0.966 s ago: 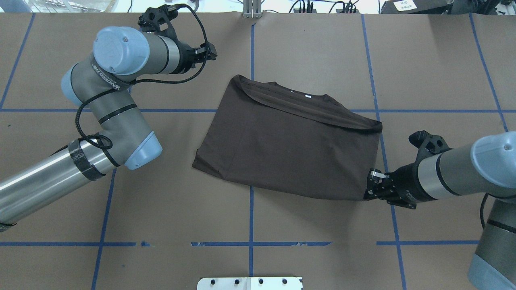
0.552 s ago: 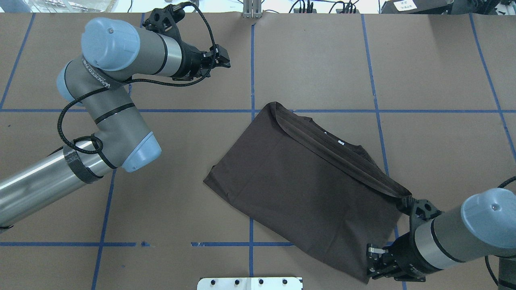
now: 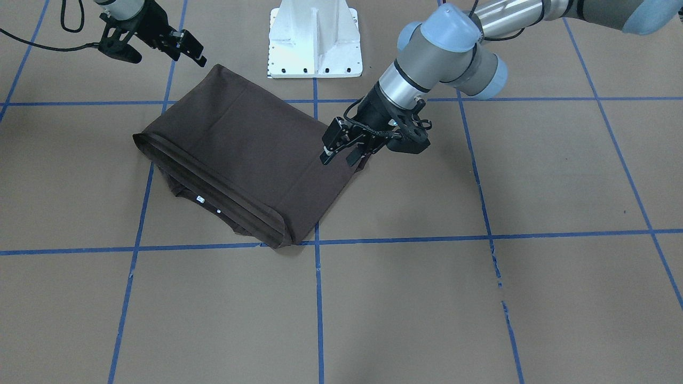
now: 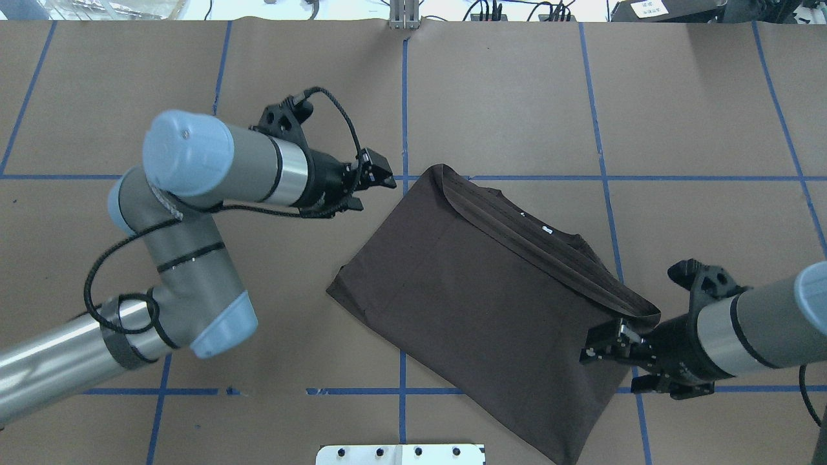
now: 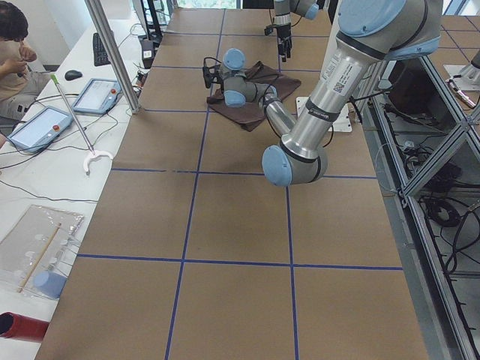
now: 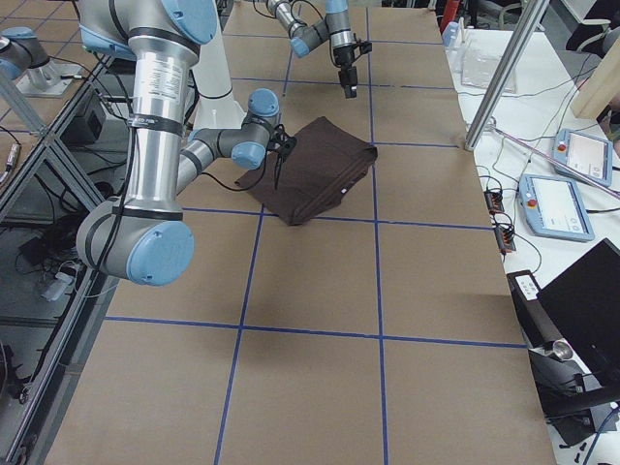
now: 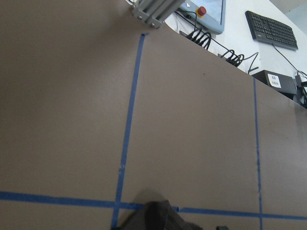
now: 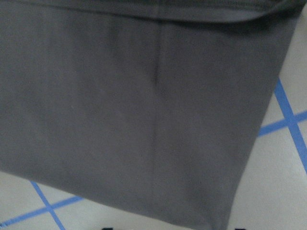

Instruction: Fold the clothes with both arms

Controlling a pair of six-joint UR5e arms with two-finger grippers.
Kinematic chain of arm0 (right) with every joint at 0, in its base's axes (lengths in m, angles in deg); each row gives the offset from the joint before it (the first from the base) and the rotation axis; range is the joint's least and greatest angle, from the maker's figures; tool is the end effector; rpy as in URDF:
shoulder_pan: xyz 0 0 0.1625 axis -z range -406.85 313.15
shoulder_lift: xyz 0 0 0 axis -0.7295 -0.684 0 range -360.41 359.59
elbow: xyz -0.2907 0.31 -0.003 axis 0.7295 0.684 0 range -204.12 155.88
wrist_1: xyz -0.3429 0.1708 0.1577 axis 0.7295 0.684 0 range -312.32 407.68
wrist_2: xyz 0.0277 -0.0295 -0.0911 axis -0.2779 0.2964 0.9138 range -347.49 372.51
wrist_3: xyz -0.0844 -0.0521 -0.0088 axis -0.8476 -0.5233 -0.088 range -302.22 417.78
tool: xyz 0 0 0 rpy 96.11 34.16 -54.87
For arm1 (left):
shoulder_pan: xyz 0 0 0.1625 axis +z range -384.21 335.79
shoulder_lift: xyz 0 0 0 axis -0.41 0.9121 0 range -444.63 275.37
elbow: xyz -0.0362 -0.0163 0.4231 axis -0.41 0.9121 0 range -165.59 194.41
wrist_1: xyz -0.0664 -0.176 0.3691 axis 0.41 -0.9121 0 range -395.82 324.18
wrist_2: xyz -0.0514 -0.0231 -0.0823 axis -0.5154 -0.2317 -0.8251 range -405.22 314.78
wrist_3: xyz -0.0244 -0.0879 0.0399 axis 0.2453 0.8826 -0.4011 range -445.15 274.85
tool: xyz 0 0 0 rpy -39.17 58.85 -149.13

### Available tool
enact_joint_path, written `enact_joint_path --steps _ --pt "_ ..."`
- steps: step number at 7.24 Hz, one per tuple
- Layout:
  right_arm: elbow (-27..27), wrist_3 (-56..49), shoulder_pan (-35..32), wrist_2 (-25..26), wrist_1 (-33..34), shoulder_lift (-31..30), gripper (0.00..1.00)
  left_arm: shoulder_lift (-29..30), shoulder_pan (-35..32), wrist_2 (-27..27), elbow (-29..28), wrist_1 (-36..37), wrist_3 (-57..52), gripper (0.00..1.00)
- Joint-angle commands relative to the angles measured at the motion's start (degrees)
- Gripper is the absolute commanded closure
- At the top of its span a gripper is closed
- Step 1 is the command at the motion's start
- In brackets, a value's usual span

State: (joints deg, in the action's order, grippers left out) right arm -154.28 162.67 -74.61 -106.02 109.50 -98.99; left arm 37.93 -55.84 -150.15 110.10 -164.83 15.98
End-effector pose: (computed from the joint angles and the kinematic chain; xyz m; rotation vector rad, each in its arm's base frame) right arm -0.3109 -0.2606 0.3352 -0.3359 -1.0697 0.4063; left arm 0.4992 -0.4339 0.2017 0.0226 1.3703 -0.4519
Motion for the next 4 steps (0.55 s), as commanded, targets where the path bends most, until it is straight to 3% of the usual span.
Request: enact_joint_path --steps 1,2,4 --pt "1.57 -0.22 -7.38 0.15 -0.03 2.7 0.0 -1.99 8.94 10.09 0.64 10.56 3.38 0.26" --pt "3.06 -0.22 -7.48 0.23 -0.03 4.53 0.0 -0.94 8.96 10.01 1.69 16.63 3.29 0.26" --pt "3.16 -0.22 -7.57 0.24 -0.03 4.72 0.0 -1.1 10.27 10.27 2.31 21.77 3.38 0.27"
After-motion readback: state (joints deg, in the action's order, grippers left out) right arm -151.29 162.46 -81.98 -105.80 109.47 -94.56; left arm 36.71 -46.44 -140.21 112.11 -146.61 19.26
